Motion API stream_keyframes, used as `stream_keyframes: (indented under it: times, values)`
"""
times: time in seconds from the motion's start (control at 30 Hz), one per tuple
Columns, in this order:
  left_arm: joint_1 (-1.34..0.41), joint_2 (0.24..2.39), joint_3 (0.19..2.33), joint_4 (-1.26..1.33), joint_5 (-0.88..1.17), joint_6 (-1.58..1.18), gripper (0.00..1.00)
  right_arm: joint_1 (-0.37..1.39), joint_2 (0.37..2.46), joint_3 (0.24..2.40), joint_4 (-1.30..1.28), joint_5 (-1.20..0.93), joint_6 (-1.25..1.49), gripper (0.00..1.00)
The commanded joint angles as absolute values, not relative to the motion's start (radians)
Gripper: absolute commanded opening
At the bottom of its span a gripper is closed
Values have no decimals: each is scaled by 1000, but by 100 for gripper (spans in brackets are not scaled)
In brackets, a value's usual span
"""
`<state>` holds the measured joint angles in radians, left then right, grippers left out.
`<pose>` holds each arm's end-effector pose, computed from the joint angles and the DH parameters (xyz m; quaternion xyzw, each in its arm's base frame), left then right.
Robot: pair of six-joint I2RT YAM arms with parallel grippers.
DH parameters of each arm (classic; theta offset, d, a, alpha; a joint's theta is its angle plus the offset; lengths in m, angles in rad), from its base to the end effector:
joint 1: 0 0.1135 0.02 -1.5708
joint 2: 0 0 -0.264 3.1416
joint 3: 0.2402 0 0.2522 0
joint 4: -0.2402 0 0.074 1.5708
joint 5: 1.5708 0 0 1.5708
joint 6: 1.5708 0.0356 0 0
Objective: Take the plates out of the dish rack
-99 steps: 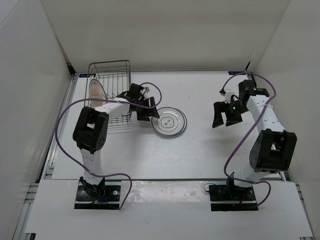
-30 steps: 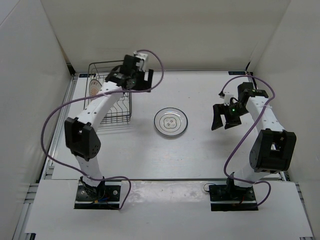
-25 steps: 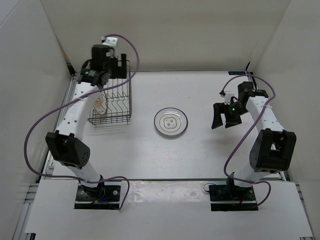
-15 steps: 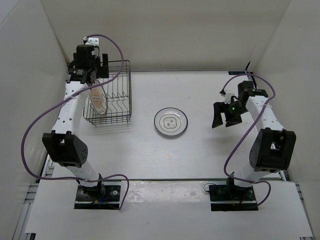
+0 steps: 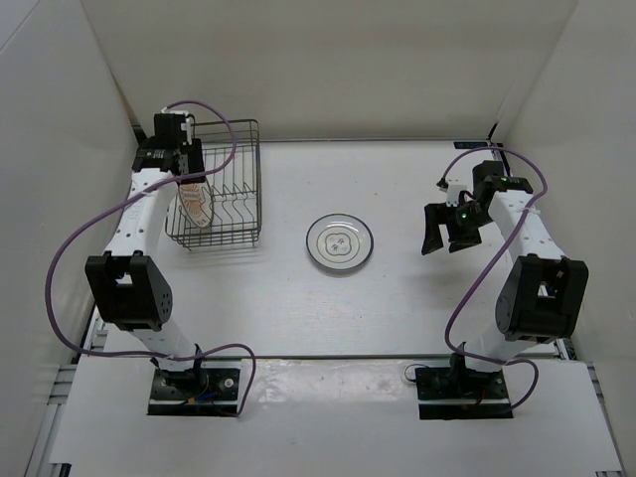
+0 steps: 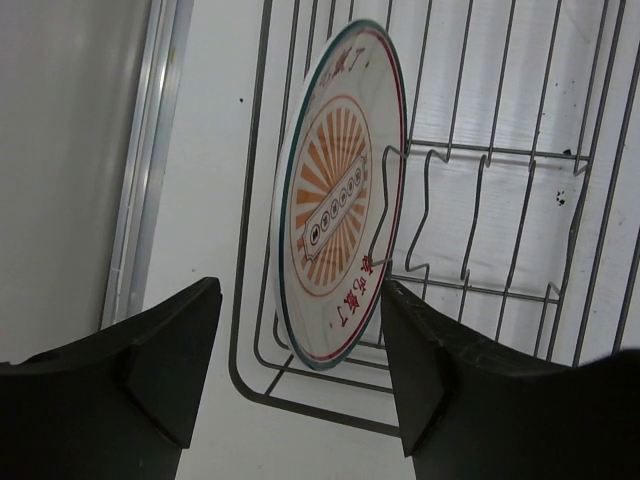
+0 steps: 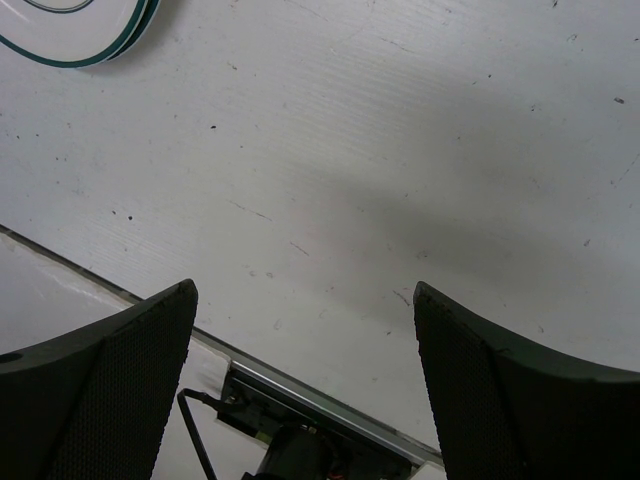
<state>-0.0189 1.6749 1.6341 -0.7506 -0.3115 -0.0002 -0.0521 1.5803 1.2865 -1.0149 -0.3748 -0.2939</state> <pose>0.3706 0.0039 0.3493 -0.0504 0.9143 0.1399 0.3767 0.3024 -0.0027 0.2605 -0.1416 0.9640 0.1598 0.1583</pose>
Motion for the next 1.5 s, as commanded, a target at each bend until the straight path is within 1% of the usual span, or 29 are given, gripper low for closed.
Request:
stream_keyframes:
  times: [0.0,0.27,0.57,0.6,0.67,0.83,1.1,1.2,1.23,1.33,1.37,1.47]
  values:
    - [-14,1658,1605,-753,-290,-35,75,-57,1562,1287,-1008,-376,-302,90]
    - [-8,1669,1582,-752,-279,-35,55,-57,1557,1281,-1014,-379,-307,90]
    - [-8,1693,1572,-752,-304,-25,52,-57,1554,1285,-1014,-377,-313,90]
    - [-8,1695,1574,-750,-311,-23,50,-57,1555,1285,-1014,-380,-311,90]
    - [20,1700,1565,-752,-318,-18,50,-58,1555,1284,-1017,-382,-316,90]
    - [21,1701,1546,-720,-373,-9,48,-57,1554,1284,-1020,-380,-316,90]
    - [25,1723,1523,-672,-414,-21,48,-57,1551,1290,-1028,-383,-327,90]
    - [25,1726,1526,-664,-413,-34,44,-57,1548,1284,-1028,-382,-327,90]
    - [23,1726,1525,-666,-411,-34,40,-58,1546,1284,-1029,-382,-328,90]
    - [25,1723,1528,-657,-411,-37,35,-57,1545,1281,-1029,-383,-328,90]
    - [25,1723,1528,-657,-411,-37,30,-58,1545,1278,-1028,-383,-328,90]
    - [25,1717,1531,-652,-413,-38,25,-55,1548,1276,-1026,-387,-327,90]
